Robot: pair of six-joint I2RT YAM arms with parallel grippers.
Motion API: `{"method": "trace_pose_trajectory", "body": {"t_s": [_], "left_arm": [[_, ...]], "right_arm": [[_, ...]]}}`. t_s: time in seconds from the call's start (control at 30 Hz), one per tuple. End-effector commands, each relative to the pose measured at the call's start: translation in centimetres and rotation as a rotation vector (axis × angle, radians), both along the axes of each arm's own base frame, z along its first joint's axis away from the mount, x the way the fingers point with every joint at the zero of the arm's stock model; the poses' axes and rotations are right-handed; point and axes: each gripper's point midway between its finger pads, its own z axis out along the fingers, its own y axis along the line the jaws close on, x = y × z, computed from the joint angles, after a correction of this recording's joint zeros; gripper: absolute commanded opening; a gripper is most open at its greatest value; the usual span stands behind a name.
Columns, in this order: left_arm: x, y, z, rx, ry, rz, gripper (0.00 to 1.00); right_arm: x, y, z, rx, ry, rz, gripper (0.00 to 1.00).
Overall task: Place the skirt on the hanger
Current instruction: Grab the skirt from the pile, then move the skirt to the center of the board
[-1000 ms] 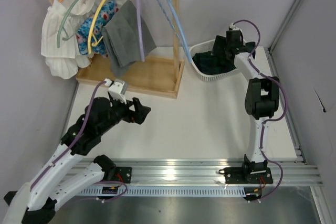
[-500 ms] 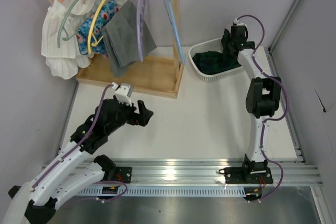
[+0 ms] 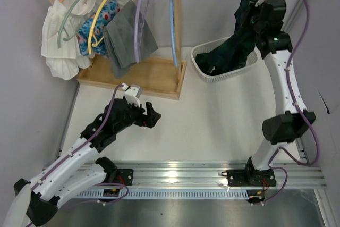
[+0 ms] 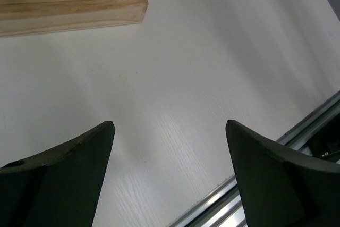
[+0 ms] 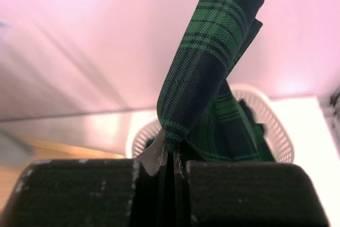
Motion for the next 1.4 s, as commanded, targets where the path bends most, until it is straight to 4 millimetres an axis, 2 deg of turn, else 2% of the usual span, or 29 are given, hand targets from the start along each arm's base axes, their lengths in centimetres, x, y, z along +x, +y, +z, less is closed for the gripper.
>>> {"method": "trace_pose_trajectory", "body": {"t_s": [0.0, 0.07, 0.1, 0.2, 0.23, 0.3, 0.33, 0.37, 0.43, 0.47, 0.5, 0.53, 0.57, 0.63, 0.67, 0.7, 0.73, 0.77, 0.83, 0.9, 0.93, 1.03, 1.1, 1.13, 1.17, 1.23, 1.27, 1.37], "left_arm": [[0.0, -1.4, 1.0, -0.048, -0.030, -0.054, 0.92], [0.0, -1.6, 1.1, -0.049, -0.040, -0.069, 0.92], [0.0, -1.6, 1.2, -0.045, -0.046, -0.076, 0.92], [0.1, -1.8, 1.5, -0.043, -0.054, -0.089, 0.92], [0.1, -1.9, 1.4, -0.040, -0.052, -0.094, 0.92], [0.2, -2.2, 1.8, -0.045, -0.058, -0.107, 0.92], [0.2, -2.3, 1.9, -0.047, -0.061, -0.114, 0.92], [0.2, -2.4, 1.9, -0.046, -0.058, -0.120, 0.92], [0.1, -2.7, 2.0, -0.049, -0.055, -0.137, 0.92], [0.0, -2.9, 1.9, -0.049, -0.050, -0.144, 0.92], [0.0, -2.9, 1.8, -0.048, -0.049, -0.147, 0.92], [0.1, -3.0, 1.9, -0.051, -0.050, -0.150, 0.92], [0.1, -3.1, 1.9, -0.052, -0.048, -0.152, 0.92], [0.2, -3.5, 1.8, -0.051, -0.037, -0.168, 0.91], [0.2, -3.7, 1.8, -0.050, -0.034, -0.175, 0.91], [0.3, -4.0, 1.6, -0.045, -0.022, -0.183, 0.91], [0.3, -4.2, 1.9, -0.050, -0.024, -0.192, 0.90], [0.3, -4.3, 1.7, -0.048, -0.019, -0.194, 0.90], [0.2, -4.9, 1.4, -0.047, -0.007, -0.209, 0.90], [-0.1, -5.7, 1.3, -0.052, 0.001, -0.227, 0.89], [0.0, -6.1, 0.9, -0.051, 0.009, -0.232, 0.89], [-0.5, -7.5, 0.3, -0.056, 0.027, -0.248, 0.89], [-0.1, -8.7, -0.3, -0.049, 0.035, -0.240, 0.88], [-0.5, -9.4, -0.8, -0.038, 0.045, -0.254, 0.88], [-0.2, -10.2, -1.5, -0.031, 0.052, -0.256, 0.87], [-0.2, -11.5, -2.1, -0.026, 0.056, -0.257, 0.86], [0.3, -12.3, -3.2, -0.018, 0.070, -0.246, 0.85], [1.0, -14.1, -3.9, -0.060, 0.104, -0.230, 0.84]], "right_arm": [[-7.0, 1.1, 9.8, -0.011, -0.192, 0.080, 0.00], [-9.0, 1.2, 10.2, -0.020, -0.182, 0.086, 0.00], [-10.9, 1.2, 10.8, -0.017, -0.191, 0.093, 0.00], [-13.8, 1.6, 9.6, 0.007, -0.144, 0.117, 0.00], [-15.6, 1.6, 8.7, 0.019, -0.125, 0.128, 0.00], [-17.6, 2.4, 7.1, 0.034, -0.091, 0.182, 0.00], [-18.3, 2.6, 6.0, 0.046, -0.064, 0.191, 0.00], [-19.7, 2.8, 3.3, 0.054, -0.005, 0.200, 0.00], [-21.3, 3.5, -0.1, 0.092, 0.084, 0.221, 0.00], [-22.6, 4.1, -3.5, 0.109, 0.157, 0.244, 0.00], [-23.2, 4.7, -5.3, 0.127, 0.200, 0.262, 0.02], [-23.9, 5.3, -7.0, 0.173, 0.246, 0.267, 0.06], [-25.1, 6.2, -10.3, 0.190, 0.320, 0.293, 0.11], [-27.0, 8.3, -13.6, 0.231, 0.409, 0.359, 0.40], [-27.1, 8.3, -13.7, 0.238, 0.416, 0.355, 0.53], [-28.0, 9.2, -14.4, 0.233, 0.442, 0.393, 0.73], [-28.6, 9.4, -15.0, 0.220, 0.474, 0.402, 0.80], [-28.8, 9.3, -15.0, 0.200, 0.484, 0.393, 0.86], [-27.7, 7.5, -14.0, 0.156, 0.465, 0.280, 0.95], [-26.7, 4.1, -14.3, 0.103, 0.487, 0.098, 0.99], [-26.5, 3.1, -13.4, 0.098, 0.477, 0.053, 0.99], [-24.8, 0.4, -12.8, 0.121, 0.440, -0.065, 0.99], [-24.2, 1.0, -12.6, 0.160, 0.423, -0.015, 0.99], [-23.3, 1.5, -12.2, 0.173, 0.390, 0.012, 0.99], [-23.3, 2.5, -13.1, 0.186, 0.407, 0.063, 0.99], [-22.8, 3.3, -14.5, 0.181, 0.423, 0.082, 0.99], [-22.9, 3.8, -17.0, 0.155, 0.480, 0.078, 0.99], [-23.5, 4.1, -21.3, 0.114, 0.596, 0.017, 0.98]]}}
